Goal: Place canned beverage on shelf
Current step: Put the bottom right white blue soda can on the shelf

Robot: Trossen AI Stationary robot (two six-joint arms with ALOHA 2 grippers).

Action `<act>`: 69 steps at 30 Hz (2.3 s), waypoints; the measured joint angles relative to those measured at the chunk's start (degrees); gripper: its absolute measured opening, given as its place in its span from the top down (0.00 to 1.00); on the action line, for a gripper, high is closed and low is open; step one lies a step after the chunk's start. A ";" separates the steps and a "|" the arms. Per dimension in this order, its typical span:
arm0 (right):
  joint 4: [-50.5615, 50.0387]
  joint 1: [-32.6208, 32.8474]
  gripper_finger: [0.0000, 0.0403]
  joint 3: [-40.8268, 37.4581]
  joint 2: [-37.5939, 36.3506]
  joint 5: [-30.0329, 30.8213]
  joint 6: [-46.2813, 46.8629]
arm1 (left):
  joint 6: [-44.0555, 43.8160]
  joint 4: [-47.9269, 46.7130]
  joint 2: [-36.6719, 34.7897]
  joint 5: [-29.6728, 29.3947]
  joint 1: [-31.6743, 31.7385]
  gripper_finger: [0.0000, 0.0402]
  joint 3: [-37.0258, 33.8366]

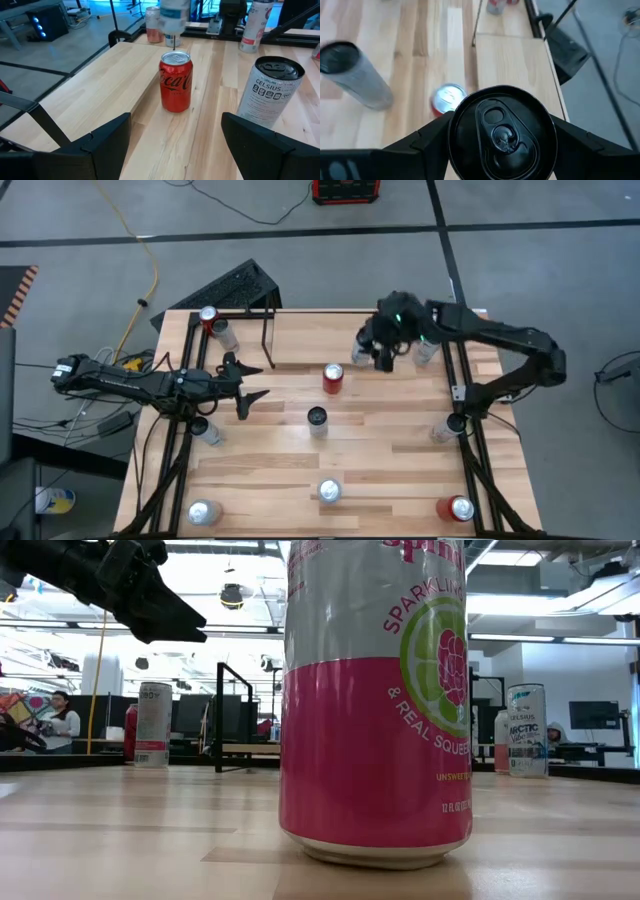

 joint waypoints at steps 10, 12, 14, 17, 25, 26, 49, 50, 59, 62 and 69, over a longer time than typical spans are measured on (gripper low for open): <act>7.58 -19.98 0.28 -0.07 5.83 -13.05 -11.03 | -1.39 0.08 0.01 -0.02 0.00 0.26 0.00; 8.72 -23.21 0.28 -0.04 6.68 -14.15 -10.98 | -1.39 0.08 0.01 -0.02 0.00 0.26 0.00; 9.10 -25.91 0.28 -0.04 7.81 -15.86 -10.68 | -1.39 0.07 0.01 -0.42 0.00 0.26 0.00; 9.07 -28.96 0.28 -0.07 9.25 -17.37 -10.71 | -1.61 -0.17 -0.01 -1.33 0.01 0.26 0.00; 11.05 -32.41 0.28 -0.06 14.44 -18.11 -12.75 | -2.06 -0.20 -0.02 -1.81 0.02 0.26 0.00; 11.05 -32.80 0.28 0.00 14.84 -18.19 -12.98 | -2.31 -0.18 -0.02 -1.81 0.00 0.26 0.00; 9.94 -36.53 0.28 -0.20 17.54 -18.14 -13.92 | -2.44 -0.35 0.01 -1.53 0.00 0.26 -0.01; 9.88 -36.62 0.28 -0.20 17.54 -18.18 -13.95 | -2.44 -0.37 0.01 -1.53 0.01 0.26 -0.02; 8.74 -37.29 0.24 -0.20 17.53 -18.55 -12.49 | -1.81 -0.40 0.00 -1.53 0.00 0.26 -0.02; 8.19 -37.18 0.19 -0.20 17.52 -18.51 -12.46 | -1.81 -0.39 0.01 -1.53 0.00 0.26 -0.02; 8.24 -36.68 0.14 -0.20 17.61 -18.16 -12.48 | -1.81 -0.38 0.01 -1.53 0.00 0.26 -0.02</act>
